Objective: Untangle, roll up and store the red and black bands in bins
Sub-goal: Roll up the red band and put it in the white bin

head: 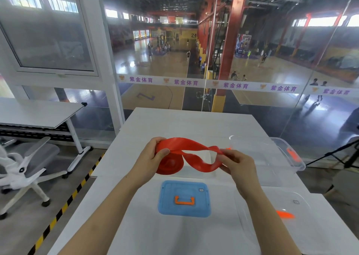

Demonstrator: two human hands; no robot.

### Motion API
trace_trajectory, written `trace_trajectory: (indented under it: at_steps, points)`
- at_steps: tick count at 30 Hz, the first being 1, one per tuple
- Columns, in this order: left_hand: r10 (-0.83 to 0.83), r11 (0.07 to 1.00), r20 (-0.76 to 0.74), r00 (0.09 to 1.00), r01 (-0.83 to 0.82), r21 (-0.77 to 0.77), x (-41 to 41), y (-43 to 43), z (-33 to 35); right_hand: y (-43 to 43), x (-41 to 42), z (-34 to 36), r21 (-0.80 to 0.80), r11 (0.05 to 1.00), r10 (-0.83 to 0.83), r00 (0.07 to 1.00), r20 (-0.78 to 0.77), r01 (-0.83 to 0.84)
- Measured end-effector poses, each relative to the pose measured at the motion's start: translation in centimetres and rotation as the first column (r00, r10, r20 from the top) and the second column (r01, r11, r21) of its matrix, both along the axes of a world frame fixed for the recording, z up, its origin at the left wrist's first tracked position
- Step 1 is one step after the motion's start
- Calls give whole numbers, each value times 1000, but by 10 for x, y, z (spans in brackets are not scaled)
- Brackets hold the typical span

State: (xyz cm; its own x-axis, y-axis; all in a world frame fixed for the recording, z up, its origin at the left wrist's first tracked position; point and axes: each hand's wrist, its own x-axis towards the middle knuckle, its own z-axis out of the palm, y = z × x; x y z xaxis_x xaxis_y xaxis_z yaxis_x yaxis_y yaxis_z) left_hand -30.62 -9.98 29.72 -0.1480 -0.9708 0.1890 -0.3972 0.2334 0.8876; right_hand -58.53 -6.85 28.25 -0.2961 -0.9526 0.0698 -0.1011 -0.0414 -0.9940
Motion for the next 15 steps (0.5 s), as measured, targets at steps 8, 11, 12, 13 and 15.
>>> trace_trajectory:
  at_steps: [8, 11, 12, 13, 15]
  points:
    - [-16, 999, -6, 1000, 16, 31, 12, -2, -3, -5, -2, 2, 129, 951, 124, 729, 673, -281]
    - [-20, 999, -7, 1000, 21, 27, 14, -1, 0, -6, 1, -4, 102, 958, 145, 760, 634, -268]
    - [-29, 999, -11, 1000, 29, 23, 14, -1, 1, -7, 2, -5, 71, 965, 164, 787, 595, -254]
    - [-38, 999, -17, 999, 39, 22, 13, 1, 2, -8, 4, -6, 32, 970, 182, 812, 554, -240]
    - [-49, 999, -24, 999, 49, 17, 11, 3, 3, -8, 6, -5, -34, 974, 214, 850, 481, -225]
